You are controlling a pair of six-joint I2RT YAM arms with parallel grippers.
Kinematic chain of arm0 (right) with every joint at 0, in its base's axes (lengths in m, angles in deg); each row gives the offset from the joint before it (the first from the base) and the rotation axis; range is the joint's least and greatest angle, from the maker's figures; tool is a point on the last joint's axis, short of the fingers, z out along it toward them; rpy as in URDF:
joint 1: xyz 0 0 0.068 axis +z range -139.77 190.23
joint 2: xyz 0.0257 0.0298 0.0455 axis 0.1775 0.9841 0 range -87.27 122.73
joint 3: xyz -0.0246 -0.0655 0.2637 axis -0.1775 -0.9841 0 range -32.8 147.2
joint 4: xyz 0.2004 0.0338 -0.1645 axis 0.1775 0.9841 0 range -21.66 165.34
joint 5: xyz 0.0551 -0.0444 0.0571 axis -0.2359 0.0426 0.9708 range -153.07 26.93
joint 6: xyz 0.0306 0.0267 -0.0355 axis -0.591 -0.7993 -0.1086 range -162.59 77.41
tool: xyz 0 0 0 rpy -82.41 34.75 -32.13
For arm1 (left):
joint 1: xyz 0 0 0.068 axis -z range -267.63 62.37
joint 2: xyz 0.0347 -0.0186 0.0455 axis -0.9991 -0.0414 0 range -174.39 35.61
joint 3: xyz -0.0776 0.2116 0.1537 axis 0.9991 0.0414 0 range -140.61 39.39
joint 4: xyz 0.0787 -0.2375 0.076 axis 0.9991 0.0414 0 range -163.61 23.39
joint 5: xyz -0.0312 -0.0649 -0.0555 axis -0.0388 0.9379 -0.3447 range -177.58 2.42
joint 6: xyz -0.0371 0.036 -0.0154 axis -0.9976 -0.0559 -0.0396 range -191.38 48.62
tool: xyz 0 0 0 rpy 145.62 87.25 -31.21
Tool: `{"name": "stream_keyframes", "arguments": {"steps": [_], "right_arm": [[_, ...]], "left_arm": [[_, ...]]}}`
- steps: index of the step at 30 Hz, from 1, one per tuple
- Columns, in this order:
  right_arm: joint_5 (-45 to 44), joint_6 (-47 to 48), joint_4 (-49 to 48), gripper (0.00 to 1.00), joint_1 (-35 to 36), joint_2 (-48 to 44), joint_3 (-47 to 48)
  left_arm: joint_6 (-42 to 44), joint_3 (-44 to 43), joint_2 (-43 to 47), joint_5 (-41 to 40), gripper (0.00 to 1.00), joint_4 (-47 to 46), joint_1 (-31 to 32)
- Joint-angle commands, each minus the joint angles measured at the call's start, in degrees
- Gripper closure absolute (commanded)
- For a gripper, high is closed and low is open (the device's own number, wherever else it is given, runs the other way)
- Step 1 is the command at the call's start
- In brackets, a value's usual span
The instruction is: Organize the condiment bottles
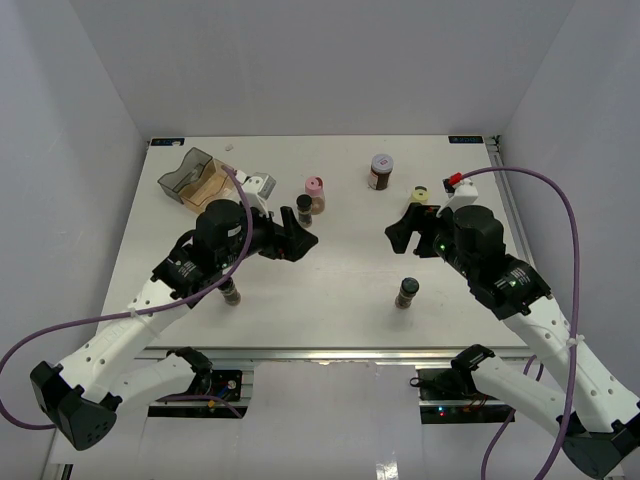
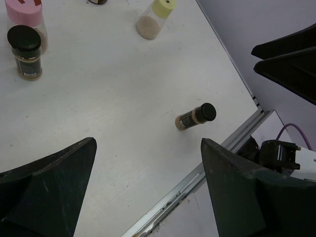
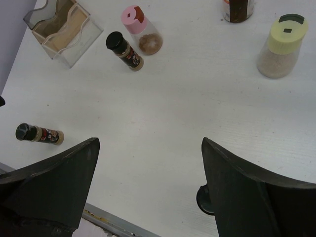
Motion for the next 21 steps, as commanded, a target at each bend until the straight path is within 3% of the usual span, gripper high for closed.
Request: {"name": "stream_keyframes", "arguments": {"steps": [1, 10, 15, 21], "right_arm": [[0.61, 0.93, -0.38, 0.10, -0.03, 0.05, 1.24], [0.40, 0.89, 0.12, 0.10, -0.03, -0.97, 0.11], [0.80, 1.01, 0.27, 0.10, -0.03, -1.60, -0.95], [3.09, 2.43, 0.01, 0.10, -0.03, -2.74, -2.12]], "left_arm": [[-1.38, -1.48, 1.66, -2.54, 0.02, 0.83, 0.21], [-1.90, -3.73, 0.54, -11.48, 0.02, 6.53, 0.16], [-9.05, -9.22, -3.97, -28.79, 0.06, 22.98, -0.18], [-13.66, -7.97, -3.44, -34.11, 0.11, 33.54, -0.40]]}}
